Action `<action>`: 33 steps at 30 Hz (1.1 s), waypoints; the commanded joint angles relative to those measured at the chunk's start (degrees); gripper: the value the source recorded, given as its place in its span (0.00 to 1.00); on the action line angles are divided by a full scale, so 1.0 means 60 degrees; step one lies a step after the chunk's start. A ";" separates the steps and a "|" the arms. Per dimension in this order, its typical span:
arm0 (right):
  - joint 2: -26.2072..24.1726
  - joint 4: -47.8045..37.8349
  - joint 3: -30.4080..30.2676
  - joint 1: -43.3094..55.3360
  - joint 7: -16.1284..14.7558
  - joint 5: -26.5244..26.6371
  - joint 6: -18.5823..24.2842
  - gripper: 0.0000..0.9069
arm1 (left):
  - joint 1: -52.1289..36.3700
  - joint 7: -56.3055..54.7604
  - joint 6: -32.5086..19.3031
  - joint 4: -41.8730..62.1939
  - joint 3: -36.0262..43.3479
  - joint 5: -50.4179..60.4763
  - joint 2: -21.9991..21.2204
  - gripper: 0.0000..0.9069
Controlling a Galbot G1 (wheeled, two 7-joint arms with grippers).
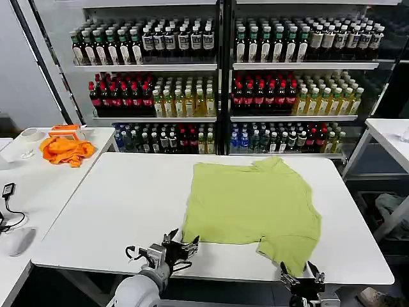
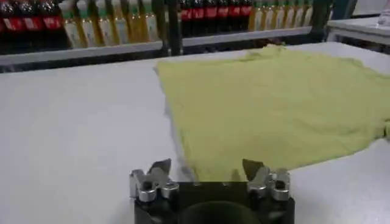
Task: Fold and organize the clothes.
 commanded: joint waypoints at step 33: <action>-0.0304 0.2577 0.0950 -0.1400 -0.0022 0.0208 0.0156 0.00 | 0.1817 0.0423 0.0014 -0.2449 -0.1580 -0.1543 0.0580 0.02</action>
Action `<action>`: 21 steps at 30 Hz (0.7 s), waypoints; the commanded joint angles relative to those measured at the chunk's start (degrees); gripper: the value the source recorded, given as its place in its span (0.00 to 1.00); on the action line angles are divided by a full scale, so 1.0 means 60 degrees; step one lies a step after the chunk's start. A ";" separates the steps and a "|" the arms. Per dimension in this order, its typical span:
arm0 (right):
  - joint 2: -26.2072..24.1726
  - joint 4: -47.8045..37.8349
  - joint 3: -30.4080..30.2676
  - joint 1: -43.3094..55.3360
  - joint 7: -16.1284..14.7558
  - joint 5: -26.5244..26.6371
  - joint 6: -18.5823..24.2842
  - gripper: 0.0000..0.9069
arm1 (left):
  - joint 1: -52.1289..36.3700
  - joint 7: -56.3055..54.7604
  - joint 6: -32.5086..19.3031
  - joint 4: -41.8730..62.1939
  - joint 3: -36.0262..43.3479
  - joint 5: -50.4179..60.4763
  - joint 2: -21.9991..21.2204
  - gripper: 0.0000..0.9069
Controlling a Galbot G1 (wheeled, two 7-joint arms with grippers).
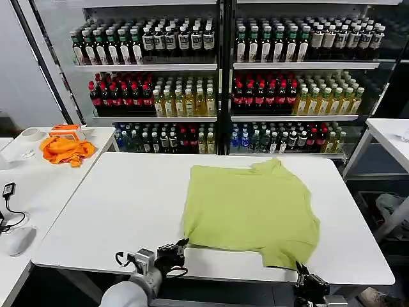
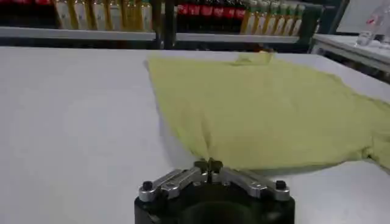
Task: Fold and organize the clothes.
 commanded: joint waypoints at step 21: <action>-0.2367 -0.2017 -0.0428 0.4402 0.0052 0.1317 -0.0272 0.00 | -0.1340 0.0081 -0.0194 0.0483 -0.0026 -0.0554 0.0298 0.02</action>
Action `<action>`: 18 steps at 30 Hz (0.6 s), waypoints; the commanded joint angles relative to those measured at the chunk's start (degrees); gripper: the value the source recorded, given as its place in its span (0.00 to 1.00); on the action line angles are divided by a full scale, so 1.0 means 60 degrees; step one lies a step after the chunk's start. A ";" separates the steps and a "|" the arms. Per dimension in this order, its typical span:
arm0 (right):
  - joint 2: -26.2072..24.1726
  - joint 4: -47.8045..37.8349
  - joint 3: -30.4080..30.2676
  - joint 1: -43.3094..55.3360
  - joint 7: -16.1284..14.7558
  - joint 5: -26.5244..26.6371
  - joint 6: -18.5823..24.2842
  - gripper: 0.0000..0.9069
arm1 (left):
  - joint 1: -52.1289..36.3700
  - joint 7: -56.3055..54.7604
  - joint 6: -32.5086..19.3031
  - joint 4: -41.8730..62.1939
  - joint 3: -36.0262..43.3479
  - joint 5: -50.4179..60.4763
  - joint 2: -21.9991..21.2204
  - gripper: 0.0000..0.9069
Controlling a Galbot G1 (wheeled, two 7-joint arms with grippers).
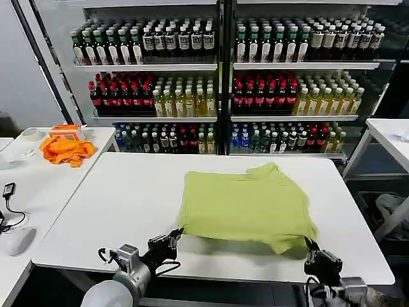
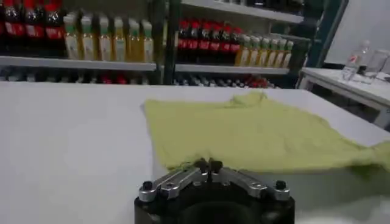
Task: Fold and organize the clothes.
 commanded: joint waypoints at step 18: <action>-0.0942 -0.3541 -0.1672 0.3809 -0.0360 -0.0157 0.0184 0.00 | -0.2432 -0.0012 -0.0221 0.2691 0.1192 0.0639 -0.0821 0.02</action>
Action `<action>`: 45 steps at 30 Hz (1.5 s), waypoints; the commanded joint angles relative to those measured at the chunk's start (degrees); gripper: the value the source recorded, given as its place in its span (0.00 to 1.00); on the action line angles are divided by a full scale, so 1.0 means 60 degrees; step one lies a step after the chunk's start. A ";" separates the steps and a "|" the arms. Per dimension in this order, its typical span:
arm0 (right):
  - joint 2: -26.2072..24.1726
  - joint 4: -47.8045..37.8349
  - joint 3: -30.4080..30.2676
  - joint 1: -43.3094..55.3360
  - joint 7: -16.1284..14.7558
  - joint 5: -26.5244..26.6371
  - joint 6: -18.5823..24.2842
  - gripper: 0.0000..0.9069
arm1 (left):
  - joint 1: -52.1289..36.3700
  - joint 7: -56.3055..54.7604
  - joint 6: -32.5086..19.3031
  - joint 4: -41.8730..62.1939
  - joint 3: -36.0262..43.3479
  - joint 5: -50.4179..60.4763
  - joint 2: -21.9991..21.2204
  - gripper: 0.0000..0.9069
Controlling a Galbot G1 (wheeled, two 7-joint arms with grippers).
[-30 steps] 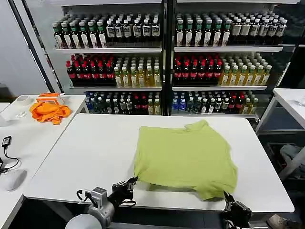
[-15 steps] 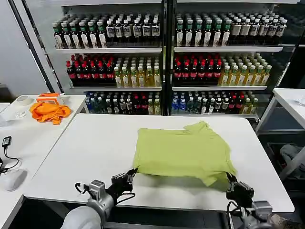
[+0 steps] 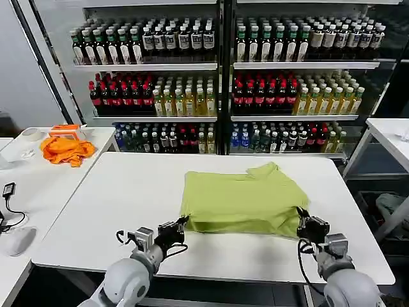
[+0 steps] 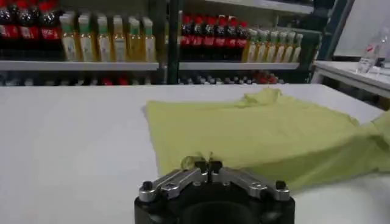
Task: Fold and organize the clothes.
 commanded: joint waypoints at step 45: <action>0.0790 -0.0466 0.1419 -0.1519 0.0044 0.0082 -0.0333 1.00 | -0.0139 -0.0419 -0.0483 0.1495 0.0033 0.0999 -0.1103 1.00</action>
